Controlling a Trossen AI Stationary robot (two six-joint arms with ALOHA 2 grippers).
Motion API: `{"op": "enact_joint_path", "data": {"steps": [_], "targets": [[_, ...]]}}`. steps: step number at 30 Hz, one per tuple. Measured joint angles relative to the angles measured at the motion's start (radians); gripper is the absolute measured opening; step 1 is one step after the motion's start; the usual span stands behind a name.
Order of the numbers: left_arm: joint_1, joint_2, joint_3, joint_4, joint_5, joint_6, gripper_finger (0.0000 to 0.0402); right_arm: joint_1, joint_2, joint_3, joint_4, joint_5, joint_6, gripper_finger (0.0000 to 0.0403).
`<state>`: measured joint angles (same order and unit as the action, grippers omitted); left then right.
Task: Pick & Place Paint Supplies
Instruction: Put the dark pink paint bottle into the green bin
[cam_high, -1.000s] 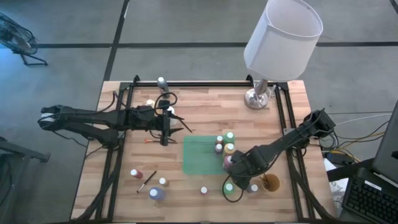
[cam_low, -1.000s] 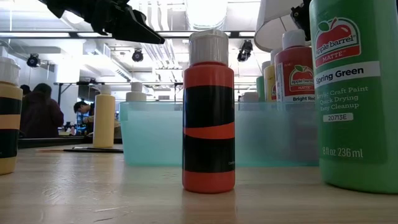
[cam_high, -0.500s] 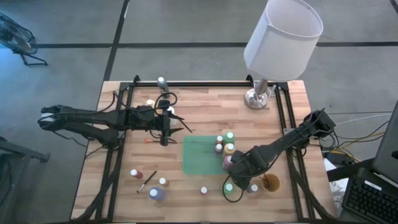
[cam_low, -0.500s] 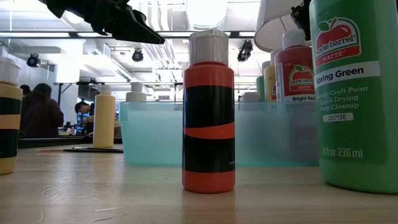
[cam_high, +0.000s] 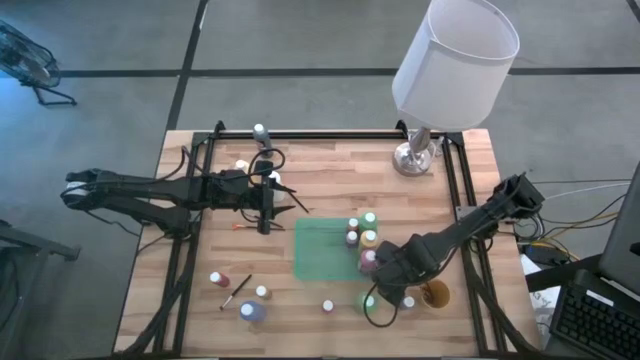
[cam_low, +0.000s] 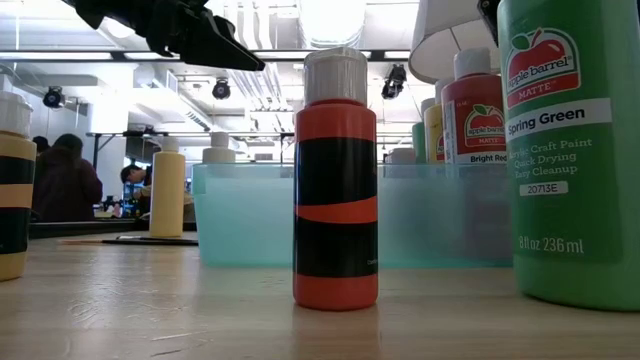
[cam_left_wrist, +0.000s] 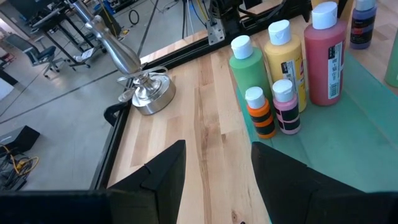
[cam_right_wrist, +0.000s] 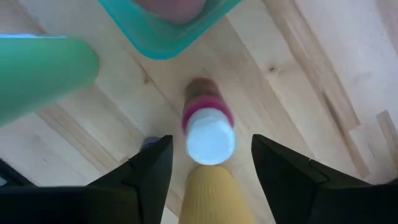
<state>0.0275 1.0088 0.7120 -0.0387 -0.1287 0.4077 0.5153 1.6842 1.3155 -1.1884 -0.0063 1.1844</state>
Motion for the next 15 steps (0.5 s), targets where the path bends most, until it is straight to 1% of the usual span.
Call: {"op": "enact_joint_path", "data": {"steps": [8, 15], "targets": [[0.000, 0.000, 0.000, 0.000, 0.000, 0.000, 0.0188, 0.019, 0.023, -0.008, 0.023, 0.014, 0.004, 0.0199], [0.000, 0.000, 0.000, 0.000, 0.000, 0.000, 0.0188, 0.019, 0.028, -0.010, 0.021, 0.031, -0.009, 0.0204]]}}
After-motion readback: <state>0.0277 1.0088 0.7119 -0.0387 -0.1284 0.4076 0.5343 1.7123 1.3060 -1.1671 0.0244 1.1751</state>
